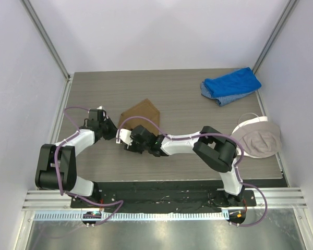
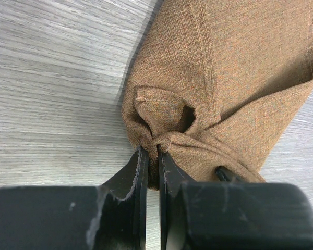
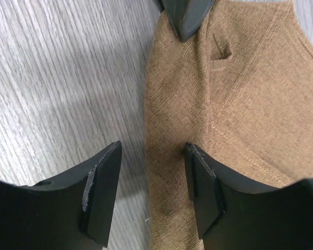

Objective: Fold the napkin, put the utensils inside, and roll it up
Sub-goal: Roll the napkin with the utensil

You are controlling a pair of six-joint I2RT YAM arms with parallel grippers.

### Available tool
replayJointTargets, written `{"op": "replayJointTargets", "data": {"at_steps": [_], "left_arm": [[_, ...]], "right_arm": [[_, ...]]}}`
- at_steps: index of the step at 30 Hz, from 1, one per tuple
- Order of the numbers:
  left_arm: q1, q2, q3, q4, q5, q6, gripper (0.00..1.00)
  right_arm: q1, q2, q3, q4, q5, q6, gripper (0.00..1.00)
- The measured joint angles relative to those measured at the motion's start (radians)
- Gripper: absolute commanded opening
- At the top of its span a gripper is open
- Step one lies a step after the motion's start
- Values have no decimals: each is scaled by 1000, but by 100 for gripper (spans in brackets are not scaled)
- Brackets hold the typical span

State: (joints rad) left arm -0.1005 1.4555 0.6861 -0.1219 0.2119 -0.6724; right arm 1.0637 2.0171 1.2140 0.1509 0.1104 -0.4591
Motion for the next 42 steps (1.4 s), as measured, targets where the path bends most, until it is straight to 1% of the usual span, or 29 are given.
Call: {"op": "replayJointTargets", "data": {"at_steps": [4,7,8,10,14,15,16,17,18,20,21,24,29,35,38,42], "left_arm": [[2,2,2,-1,3,0,0],[3,2,2,-1,9,1,0],[3,2,2,0,12,1,0],[3,2,2,2,16,2,0],[5,2,2,7,25,4,1],[5,2,2,9,27,4,3],[5,2,2,11,27,4,10],[5,2,2,16,27,3,13],[5,2,2,18,27,3,21],[5,-2,2,19,25,3,32],[5,-6,0,18,22,4,40],[4,-48,-13,20,9,5,53],[4,-146,-59,28,-18,1,63],[4,-175,-107,43,-29,-1,72],[4,-176,-134,59,-24,-5,74],[4,-180,-176,86,-11,-21,74]], "right_arm": [[-8,16,21,-10,-2,-10,55],[-24,34,60,-48,-27,-9,49],[-31,43,79,-71,-40,-6,46],[-47,60,122,-124,-75,-1,42],[-80,91,201,-227,-148,18,29],[-87,97,218,-249,-167,22,24],[-94,102,233,-270,-186,26,22],[-100,107,249,-291,-206,31,20],[-107,113,267,-315,-231,41,17],[-118,121,288,-343,-269,54,14],[-126,126,301,-359,-291,66,12],[-155,138,331,-399,-380,109,11],[-204,167,397,-512,-545,188,8],[-230,242,531,-683,-679,257,7],[-246,282,584,-747,-761,285,7],[-272,327,625,-785,-855,322,7]]}}
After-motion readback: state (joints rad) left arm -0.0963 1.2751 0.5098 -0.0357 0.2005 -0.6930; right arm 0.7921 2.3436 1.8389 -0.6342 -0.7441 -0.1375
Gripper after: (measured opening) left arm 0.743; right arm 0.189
